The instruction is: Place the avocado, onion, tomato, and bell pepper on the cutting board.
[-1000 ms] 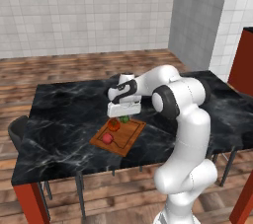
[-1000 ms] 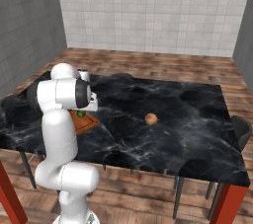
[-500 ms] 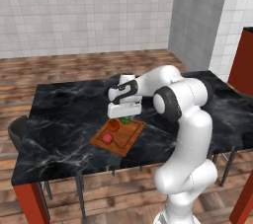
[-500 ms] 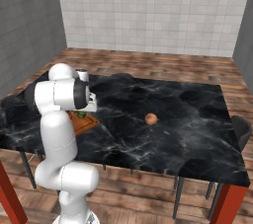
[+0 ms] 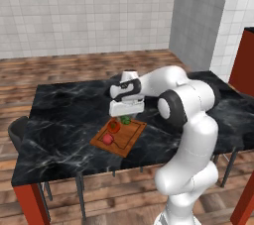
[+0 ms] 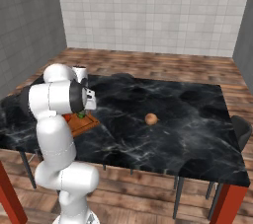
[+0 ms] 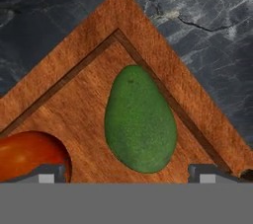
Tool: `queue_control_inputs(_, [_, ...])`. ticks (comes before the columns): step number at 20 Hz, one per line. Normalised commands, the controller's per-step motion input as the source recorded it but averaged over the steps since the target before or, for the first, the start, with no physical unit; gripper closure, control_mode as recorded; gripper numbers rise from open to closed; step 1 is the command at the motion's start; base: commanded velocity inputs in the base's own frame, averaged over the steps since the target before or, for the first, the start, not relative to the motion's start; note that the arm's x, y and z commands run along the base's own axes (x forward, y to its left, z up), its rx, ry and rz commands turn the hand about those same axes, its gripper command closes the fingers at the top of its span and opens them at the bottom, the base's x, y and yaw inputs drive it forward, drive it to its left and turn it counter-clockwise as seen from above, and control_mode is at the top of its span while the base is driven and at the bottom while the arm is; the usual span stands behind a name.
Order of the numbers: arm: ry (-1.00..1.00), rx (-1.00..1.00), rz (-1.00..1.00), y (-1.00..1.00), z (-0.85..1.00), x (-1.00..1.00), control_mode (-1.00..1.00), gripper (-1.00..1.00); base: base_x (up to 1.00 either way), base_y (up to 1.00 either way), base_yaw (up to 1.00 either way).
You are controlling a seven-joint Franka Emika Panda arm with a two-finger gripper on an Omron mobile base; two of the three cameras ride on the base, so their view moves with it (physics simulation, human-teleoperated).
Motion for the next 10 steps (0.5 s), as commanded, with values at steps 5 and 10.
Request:
queue_control_inputs(5, [-0.03, 0.0, 0.0, -0.05, 0.53, -0.16, -1.0, -1.0, 0.0, 0.0, 0.0])
queue_control_inputs(10, [-0.04, 0.0, 0.0, -0.12, 0.66, -0.12, -1.0, -1.0, 0.0, 0.0, 0.0])
